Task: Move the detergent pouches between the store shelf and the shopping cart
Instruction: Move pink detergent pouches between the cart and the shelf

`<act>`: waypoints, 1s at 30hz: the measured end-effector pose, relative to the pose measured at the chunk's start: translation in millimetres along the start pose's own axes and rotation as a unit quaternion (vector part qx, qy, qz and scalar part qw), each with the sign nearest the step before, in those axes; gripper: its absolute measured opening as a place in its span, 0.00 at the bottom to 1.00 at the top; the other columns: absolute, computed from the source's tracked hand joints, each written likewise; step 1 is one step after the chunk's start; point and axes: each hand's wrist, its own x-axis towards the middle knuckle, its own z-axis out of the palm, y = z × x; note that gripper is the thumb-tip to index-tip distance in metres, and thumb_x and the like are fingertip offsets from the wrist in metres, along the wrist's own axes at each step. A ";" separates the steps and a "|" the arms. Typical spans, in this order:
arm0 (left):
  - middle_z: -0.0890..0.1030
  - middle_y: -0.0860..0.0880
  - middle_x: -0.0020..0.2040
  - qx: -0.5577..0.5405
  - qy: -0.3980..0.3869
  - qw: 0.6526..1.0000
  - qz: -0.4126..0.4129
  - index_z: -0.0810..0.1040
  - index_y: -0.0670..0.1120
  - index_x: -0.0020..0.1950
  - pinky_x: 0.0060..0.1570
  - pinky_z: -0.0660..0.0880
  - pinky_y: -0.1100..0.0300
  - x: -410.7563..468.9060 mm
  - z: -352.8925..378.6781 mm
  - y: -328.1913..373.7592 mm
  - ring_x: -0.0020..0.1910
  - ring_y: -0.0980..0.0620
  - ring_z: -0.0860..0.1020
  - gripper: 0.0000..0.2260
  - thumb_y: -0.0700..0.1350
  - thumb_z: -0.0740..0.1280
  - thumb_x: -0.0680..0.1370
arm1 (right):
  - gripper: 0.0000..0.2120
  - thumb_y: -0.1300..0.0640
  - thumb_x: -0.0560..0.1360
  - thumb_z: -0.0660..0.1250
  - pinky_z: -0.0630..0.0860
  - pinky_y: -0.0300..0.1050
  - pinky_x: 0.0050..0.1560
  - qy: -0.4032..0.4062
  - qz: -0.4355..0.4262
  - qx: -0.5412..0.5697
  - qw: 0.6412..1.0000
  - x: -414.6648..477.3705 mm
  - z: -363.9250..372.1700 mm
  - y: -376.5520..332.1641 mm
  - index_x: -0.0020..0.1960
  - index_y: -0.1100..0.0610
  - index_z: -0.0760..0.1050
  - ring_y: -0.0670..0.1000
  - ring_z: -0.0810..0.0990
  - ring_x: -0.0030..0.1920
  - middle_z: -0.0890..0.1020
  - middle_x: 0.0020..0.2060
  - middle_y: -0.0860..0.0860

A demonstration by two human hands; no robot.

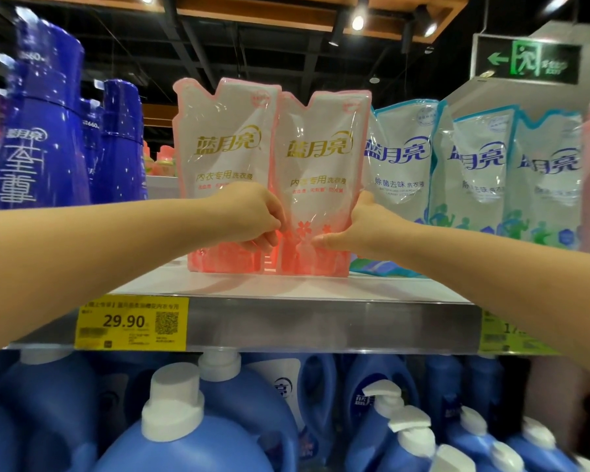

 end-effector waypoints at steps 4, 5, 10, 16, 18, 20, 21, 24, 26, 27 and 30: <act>0.82 0.50 0.39 0.019 0.003 1.000 0.014 0.79 0.47 0.50 0.32 0.78 0.65 -1.2 2.9 0.2 0.35 0.57 0.80 0.08 0.40 0.61 0.79 | 0.48 0.43 0.67 0.73 0.74 0.50 0.61 0.004 -0.001 -0.005 1.000 0.0 0.6 0.1 0.74 0.59 0.49 0.55 0.75 0.60 0.73 0.64 0.54; 0.82 0.51 0.39 0.020 0.004 1.000 0.016 0.79 0.47 0.50 0.31 0.77 0.66 -1.6 3.4 0.3 0.35 0.57 0.80 0.08 0.40 0.60 0.79 | 0.47 0.43 0.67 0.73 0.74 0.49 0.61 0.005 0.000 -0.006 1.000 0.2 0.3 0.5 0.74 0.59 0.50 0.55 0.75 0.60 0.73 0.64 0.54; 0.82 0.50 0.40 0.018 -0.001 1.000 0.023 0.79 0.47 0.48 0.33 0.79 0.63 -4.1 3.7 2.4 0.35 0.56 0.80 0.09 0.39 0.60 0.80 | 0.46 0.43 0.68 0.73 0.74 0.48 0.60 0.000 0.001 -0.005 1.000 -1.8 -1.3 0.9 0.74 0.60 0.52 0.54 0.75 0.60 0.73 0.63 0.53; 0.81 0.50 0.38 -0.005 0.026 0.999 0.040 0.79 0.47 0.44 0.31 0.77 0.65 -6.4 -9.0 12.8 0.33 0.57 0.80 0.10 0.39 0.59 0.80 | 0.44 0.40 0.67 0.72 0.74 0.49 0.59 0.010 -0.006 0.000 1.000 -3.9 -8.9 0.6 0.73 0.58 0.56 0.53 0.76 0.58 0.75 0.62 0.52; 0.81 0.51 0.38 -0.010 0.034 0.998 0.048 0.79 0.47 0.44 0.33 0.76 0.65 -11.5 -11.1 18.7 0.34 0.57 0.80 0.10 0.40 0.59 0.80 | 0.41 0.40 0.68 0.71 0.74 0.46 0.57 0.008 -0.012 0.001 1.000 -9.7 -13.5 0.0 0.72 0.56 0.57 0.53 0.75 0.57 0.75 0.62 0.51; 0.81 0.51 0.39 -0.013 0.044 0.997 0.062 0.79 0.47 0.46 0.33 0.76 0.66 -20.6 -9.0 25.7 0.35 0.58 0.80 0.09 0.41 0.60 0.80 | 0.37 0.41 0.70 0.70 0.71 0.44 0.52 0.003 -0.027 0.002 1.000 -22.5 -19.5 -0.8 0.71 0.55 0.58 0.51 0.74 0.55 0.75 0.63 0.50; 0.81 0.51 0.39 -0.010 0.049 0.996 0.074 0.79 0.47 0.47 0.33 0.76 0.67 -27.0 -6.0 30.0 0.36 0.58 0.80 0.08 0.41 0.61 0.79 | 0.35 0.42 0.72 0.69 0.69 0.43 0.51 0.001 -0.040 -0.005 0.999 -30.8 -22.9 -0.3 0.71 0.54 0.59 0.50 0.73 0.53 0.75 0.63 0.50; 0.82 0.51 0.40 0.038 0.071 0.987 0.139 0.80 0.46 0.49 0.37 0.77 0.67 -48.9 7.0 46.1 0.38 0.56 0.81 0.07 0.44 0.62 0.79 | 0.30 0.42 0.74 0.66 0.66 0.40 0.50 0.002 -0.077 -0.051 0.996 -62.8 -37.7 4.2 0.71 0.52 0.63 0.48 0.70 0.50 0.75 0.57 0.48; 0.81 0.51 0.41 0.075 0.092 0.975 0.188 0.81 0.45 0.51 0.47 0.77 0.60 -66.0 17.8 61.1 0.40 0.54 0.80 0.08 0.44 0.64 0.78 | 0.29 0.42 0.74 0.65 0.66 0.40 0.51 0.007 -0.083 -0.066 0.994 -86.7 -49.5 11.2 0.71 0.50 0.64 0.50 0.73 0.53 0.75 0.60 0.49; 0.81 0.51 0.41 0.086 0.099 0.968 0.213 0.82 0.45 0.51 0.48 0.75 0.59 -74.8 24.6 70.2 0.41 0.54 0.78 0.08 0.44 0.64 0.78 | 0.29 0.41 0.74 0.65 0.67 0.41 0.52 0.012 -0.080 -0.068 0.994 -99.1 -55.6 16.6 0.71 0.50 0.64 0.51 0.74 0.57 0.75 0.61 0.50; 0.77 0.55 0.40 0.069 0.075 0.961 0.258 0.82 0.47 0.51 0.42 0.69 0.67 -105.0 52.1 103.7 0.42 0.57 0.76 0.07 0.43 0.66 0.76 | 0.25 0.38 0.74 0.62 0.70 0.44 0.55 0.025 -0.058 -0.083 0.995 -142.4 -76.2 40.2 0.66 0.49 0.69 0.51 0.75 0.59 0.77 0.59 0.50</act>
